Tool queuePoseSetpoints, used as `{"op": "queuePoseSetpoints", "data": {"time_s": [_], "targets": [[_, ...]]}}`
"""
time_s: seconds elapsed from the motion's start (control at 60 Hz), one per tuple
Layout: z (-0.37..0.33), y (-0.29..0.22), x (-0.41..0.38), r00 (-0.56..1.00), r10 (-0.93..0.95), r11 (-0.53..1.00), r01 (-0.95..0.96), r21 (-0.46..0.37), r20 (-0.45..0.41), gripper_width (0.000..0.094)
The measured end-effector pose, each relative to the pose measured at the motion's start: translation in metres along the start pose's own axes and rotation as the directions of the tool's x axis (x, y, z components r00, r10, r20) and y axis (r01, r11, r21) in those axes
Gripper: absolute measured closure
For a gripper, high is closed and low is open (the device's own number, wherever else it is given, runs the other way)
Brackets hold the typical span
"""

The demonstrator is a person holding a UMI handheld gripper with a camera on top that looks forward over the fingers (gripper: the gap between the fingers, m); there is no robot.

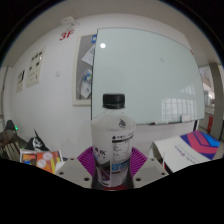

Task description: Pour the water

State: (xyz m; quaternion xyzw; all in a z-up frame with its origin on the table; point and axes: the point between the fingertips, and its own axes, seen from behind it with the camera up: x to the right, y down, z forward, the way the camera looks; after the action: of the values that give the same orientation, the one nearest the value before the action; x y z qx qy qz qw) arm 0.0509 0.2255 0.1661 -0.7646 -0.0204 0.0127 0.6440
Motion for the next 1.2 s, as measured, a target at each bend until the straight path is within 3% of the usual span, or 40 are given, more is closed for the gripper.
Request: {"op": "queuePoseSetpoints", "data": {"time_s": [0.133, 0.283, 0.4, 0.567, 0.633, 0.667, 0.717, 0.933, 1.2], "targets": [[0.006, 0.063, 0.003, 1.000, -0.007, 0.994, 0.005, -0.106, -0.014, 0.0548], [0.016, 0.113, 0.011, 1.000, -0.023, 0.985, 0.022, -0.172, -0.004, 0.0525], [0.014, 0.110, 0.012, 1.000, -0.012, 0.990, 0.009, -0.141, -0.016, 0.0533], [0.010, 0.116, 0.014, 1.000, -0.015, 0.982, 0.013, -0.190, -0.012, 0.0321], [0.004, 0.115, 0.013, 1.000, -0.008, 0.978, 0.006, -0.210, -0.009, 0.0062], [0.000, 0.113, 0.015, 1.000, -0.004, 0.976, 0.000, -0.219, -0.020, 0.0123], [-0.009, 0.109, 0.018, 0.999, 0.000, 0.974, -0.009, -0.226, -0.039, 0.0083], [-0.084, 0.085, 0.013, 0.996, -0.012, 0.967, -0.012, -0.254, -0.091, 0.0092], [-0.258, 0.064, -0.034, 0.992, -0.034, 0.964, 0.000, -0.265, -0.125, 0.0091]]}}
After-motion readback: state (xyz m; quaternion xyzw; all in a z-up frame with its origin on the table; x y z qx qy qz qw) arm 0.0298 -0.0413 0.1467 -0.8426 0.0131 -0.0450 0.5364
